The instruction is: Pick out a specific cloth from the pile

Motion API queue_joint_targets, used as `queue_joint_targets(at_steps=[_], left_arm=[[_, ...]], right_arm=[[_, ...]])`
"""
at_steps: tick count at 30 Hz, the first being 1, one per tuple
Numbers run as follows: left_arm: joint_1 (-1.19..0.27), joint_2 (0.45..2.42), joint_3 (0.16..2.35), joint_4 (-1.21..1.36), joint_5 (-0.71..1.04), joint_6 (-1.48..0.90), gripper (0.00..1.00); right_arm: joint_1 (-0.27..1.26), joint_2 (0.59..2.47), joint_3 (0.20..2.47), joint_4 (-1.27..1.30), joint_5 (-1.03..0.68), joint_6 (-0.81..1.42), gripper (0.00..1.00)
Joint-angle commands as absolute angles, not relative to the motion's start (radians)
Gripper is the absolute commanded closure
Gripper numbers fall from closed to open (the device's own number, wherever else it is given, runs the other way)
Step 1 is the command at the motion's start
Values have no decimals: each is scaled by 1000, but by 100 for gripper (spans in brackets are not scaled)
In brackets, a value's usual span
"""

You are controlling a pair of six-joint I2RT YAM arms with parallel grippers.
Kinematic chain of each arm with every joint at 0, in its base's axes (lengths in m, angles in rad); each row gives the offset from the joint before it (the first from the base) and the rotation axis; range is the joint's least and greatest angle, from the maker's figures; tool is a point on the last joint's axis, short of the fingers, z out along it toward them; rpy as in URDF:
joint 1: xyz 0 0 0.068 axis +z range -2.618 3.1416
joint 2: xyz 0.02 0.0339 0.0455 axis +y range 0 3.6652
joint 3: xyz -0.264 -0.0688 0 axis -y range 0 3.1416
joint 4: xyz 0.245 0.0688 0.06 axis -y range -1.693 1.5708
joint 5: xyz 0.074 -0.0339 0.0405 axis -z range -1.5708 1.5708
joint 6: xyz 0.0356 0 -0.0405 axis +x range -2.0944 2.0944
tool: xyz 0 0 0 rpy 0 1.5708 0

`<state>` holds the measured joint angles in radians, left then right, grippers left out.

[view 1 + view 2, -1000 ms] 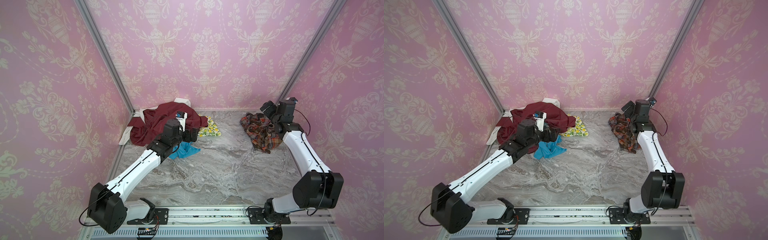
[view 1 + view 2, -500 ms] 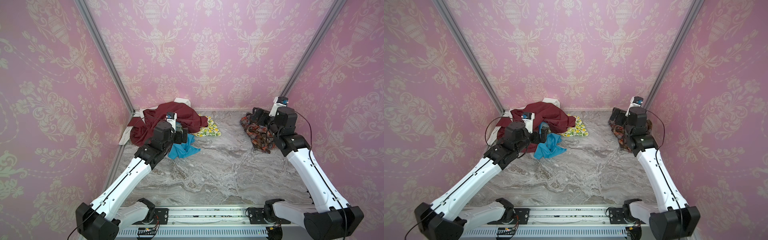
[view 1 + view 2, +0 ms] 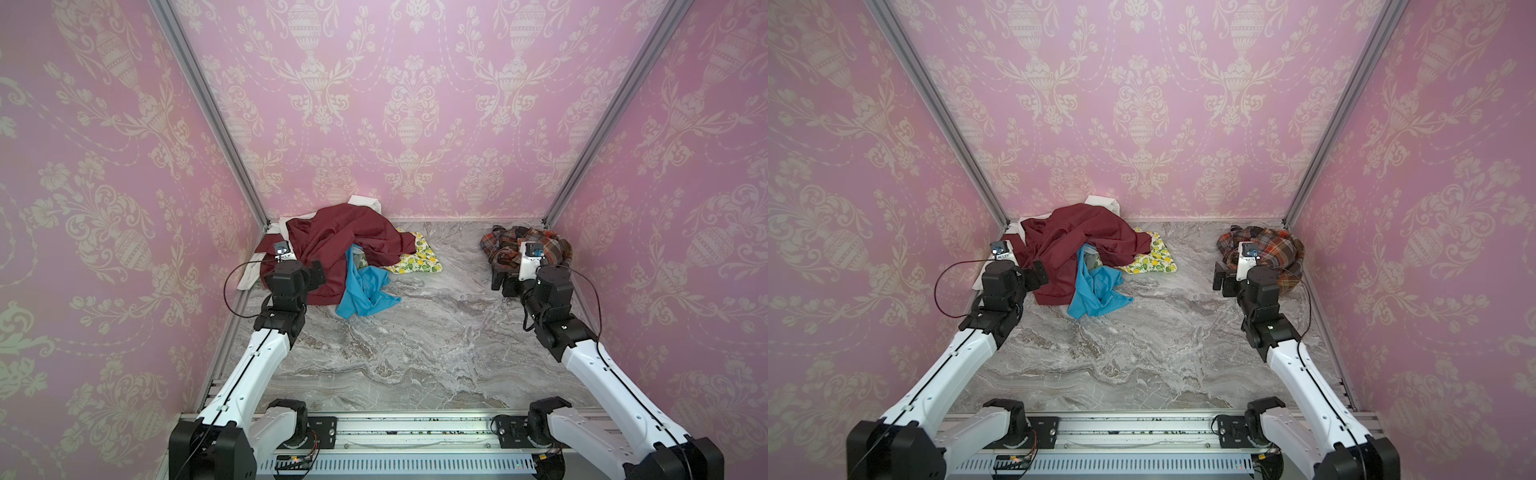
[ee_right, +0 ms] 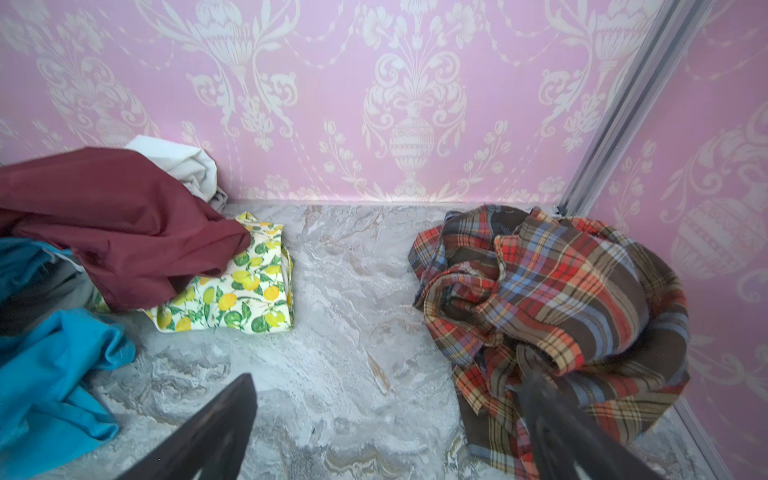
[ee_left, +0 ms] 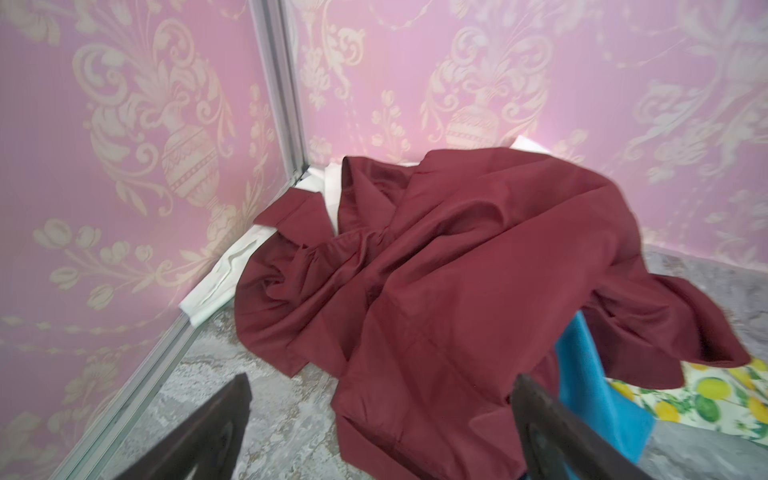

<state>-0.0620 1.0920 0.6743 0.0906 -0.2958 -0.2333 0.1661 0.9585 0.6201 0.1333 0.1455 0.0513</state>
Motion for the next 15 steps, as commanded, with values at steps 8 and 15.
queue_joint_targets(at_steps=[8, 15], left_arm=[[-4, 1381, 401, 665, -295, -115, 1], [8, 1441, 345, 831, -271, -83, 1]], right_arm=[[162, 1132, 360, 592, 172, 2, 0], [132, 1350, 350, 786, 173, -28, 0]])
